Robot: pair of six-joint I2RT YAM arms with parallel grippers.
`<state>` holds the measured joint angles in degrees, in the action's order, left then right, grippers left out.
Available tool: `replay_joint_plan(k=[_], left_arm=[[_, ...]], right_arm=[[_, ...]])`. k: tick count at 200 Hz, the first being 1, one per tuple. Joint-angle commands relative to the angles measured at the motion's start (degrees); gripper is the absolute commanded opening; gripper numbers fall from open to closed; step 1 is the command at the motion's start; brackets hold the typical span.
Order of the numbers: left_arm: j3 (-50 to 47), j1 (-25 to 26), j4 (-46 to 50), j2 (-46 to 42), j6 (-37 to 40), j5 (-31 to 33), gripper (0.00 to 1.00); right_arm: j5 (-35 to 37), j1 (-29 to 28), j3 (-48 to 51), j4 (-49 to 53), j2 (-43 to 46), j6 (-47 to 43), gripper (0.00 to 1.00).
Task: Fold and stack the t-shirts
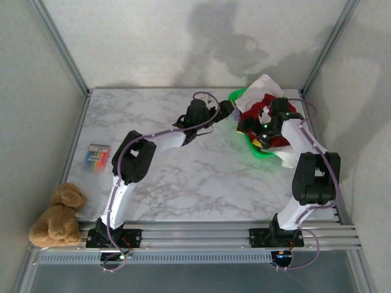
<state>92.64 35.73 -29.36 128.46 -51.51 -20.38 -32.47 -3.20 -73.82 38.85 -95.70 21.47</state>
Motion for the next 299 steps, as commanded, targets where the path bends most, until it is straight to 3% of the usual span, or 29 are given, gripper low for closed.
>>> replay_joint_plan(k=[1, 42, 80, 116, 146, 175, 210, 231, 256, 272, 299], left_arm=[[3.30, 0.48, -2.45, 1.94, -0.91, -1.48, 1.00], [11.86, 0.86, 0.44, 8.23, -1.99, -2.97, 1.00], [19.76, 1.48, 0.03, 14.66, -5.10, -5.50, 1.00], [27.07, 3.42, 2.21, 19.62, -5.07, -5.01, 1.00], [45.41, 4.09, 6.93, 30.07, -6.68, -5.53, 1.00], [55.74, 4.11, 1.50, 37.70, -13.22, -4.54, 1.00], [54.70, 4.00, 1.73, 36.28, -10.70, -6.27, 1.00], [51.20, 3.87, 5.08, 31.30, -6.38, -5.91, 1.00], [40.20, 3.57, 7.60, 21.46, 0.48, -1.99, 1.00], [31.53, 3.85, 9.41, 13.46, 7.97, 4.99, 1.00], [15.80, 2.99, 7.35, 2.18, 13.47, 11.39, 1.00]], right_arm=[[-3.04, 0.40, -3.99, -0.50, 3.86, 1.68, 0.96], [7.50, 4.83, -4.74, 4.74, 8.64, 2.76, 0.96], [12.93, 6.47, -5.27, 8.78, 11.99, 1.21, 0.98], [11.36, 9.72, -4.35, 7.97, 13.67, 0.82, 0.98], [8.38, 11.74, -4.84, 8.78, 13.52, -0.15, 0.98], [8.42, 13.07, -5.31, 10.12, 13.22, -1.30, 0.98], [8.24, 13.53, -4.75, 9.91, 13.42, -1.95, 0.98], [14.05, 13.56, -4.74, 10.89, 13.58, -1.98, 0.97], [25.04, 13.49, -5.47, 11.21, 14.57, -1.26, 0.96], [30.23, 13.57, -6.18, 9.81, 14.51, -1.41, 0.95], [30.29, 13.48, -9.31, 8.61, 10.00, -1.61, 0.87]])
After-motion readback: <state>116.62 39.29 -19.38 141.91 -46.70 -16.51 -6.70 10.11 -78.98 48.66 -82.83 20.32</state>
